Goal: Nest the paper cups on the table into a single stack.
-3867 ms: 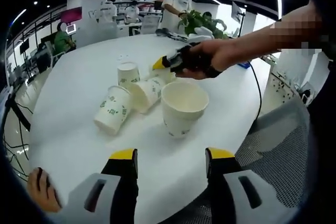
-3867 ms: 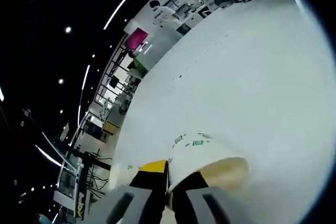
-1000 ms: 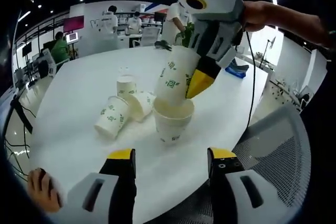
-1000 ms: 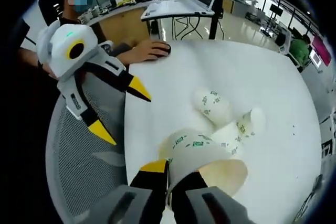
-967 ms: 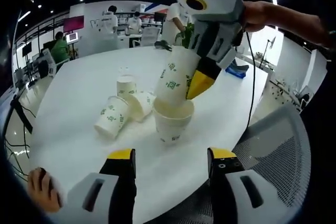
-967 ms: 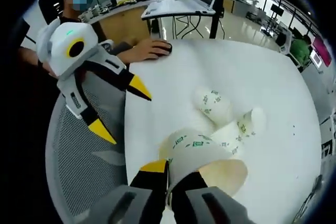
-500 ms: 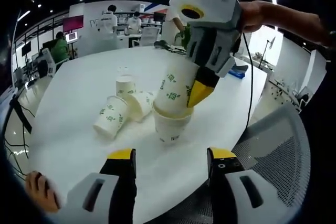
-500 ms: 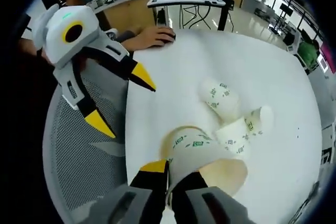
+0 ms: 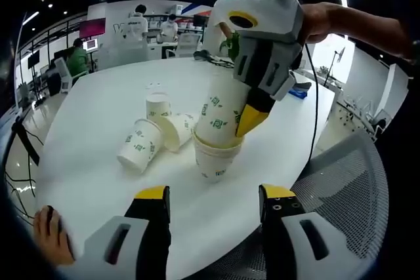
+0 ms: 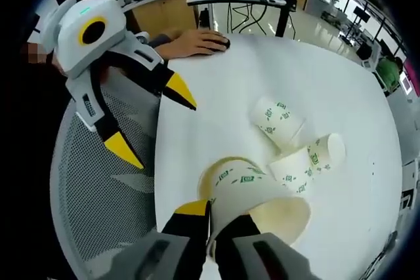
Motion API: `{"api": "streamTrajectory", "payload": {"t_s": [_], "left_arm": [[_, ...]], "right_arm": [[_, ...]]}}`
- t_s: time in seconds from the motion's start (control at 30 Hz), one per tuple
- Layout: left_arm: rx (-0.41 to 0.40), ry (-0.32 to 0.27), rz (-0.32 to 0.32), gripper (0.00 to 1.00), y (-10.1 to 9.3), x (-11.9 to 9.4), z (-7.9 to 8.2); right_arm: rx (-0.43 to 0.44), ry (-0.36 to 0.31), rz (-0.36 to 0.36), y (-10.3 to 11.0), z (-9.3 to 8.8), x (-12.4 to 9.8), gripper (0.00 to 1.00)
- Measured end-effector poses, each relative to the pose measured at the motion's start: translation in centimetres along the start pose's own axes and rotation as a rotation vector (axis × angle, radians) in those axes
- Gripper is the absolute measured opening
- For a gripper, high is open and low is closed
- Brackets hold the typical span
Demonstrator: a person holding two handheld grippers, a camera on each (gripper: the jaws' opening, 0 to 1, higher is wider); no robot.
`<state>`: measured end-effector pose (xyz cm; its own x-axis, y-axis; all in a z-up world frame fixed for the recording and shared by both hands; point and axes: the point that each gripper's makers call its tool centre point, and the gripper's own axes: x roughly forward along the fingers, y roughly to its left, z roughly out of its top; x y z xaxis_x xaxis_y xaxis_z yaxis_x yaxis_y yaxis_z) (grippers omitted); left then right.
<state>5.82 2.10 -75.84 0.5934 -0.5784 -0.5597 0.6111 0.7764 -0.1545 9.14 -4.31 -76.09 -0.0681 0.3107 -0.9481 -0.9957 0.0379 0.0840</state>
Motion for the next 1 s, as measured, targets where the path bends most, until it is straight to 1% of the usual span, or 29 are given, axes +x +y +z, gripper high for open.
{"api": "streamTrajectory", "payload": {"t_s": [0.17, 0.3, 0.4, 0.77, 1.0], "left_arm": [[0.002, 0.004, -0.002, 0.53, 0.0, 0.1, -0.1], [0.001, 0.005, -0.001, 0.53, 0.1, 0.3, -0.1], [-0.002, 0.003, 0.0, 0.53, 0.1, 0.3, 0.0], [-0.003, 0.0, -0.003, 0.52, 0.1, 0.3, 0.1], [0.001, 0.002, -0.007, 0.52, 0.0, 0.2, 0.1]], "right_arm": [[-0.012, 0.009, 0.007, -0.1, -0.2, 0.2, 0.03], [-0.024, 0.022, 0.003, 0.0, -0.6, 0.4, 0.03], [-0.027, 0.021, 0.003, 0.0, -0.5, 0.5, 0.03], [-0.043, 0.001, -0.009, -0.2, 0.2, 0.2, 0.07], [-0.055, -0.009, -0.029, -0.1, 0.4, -0.2, 0.13]]}}
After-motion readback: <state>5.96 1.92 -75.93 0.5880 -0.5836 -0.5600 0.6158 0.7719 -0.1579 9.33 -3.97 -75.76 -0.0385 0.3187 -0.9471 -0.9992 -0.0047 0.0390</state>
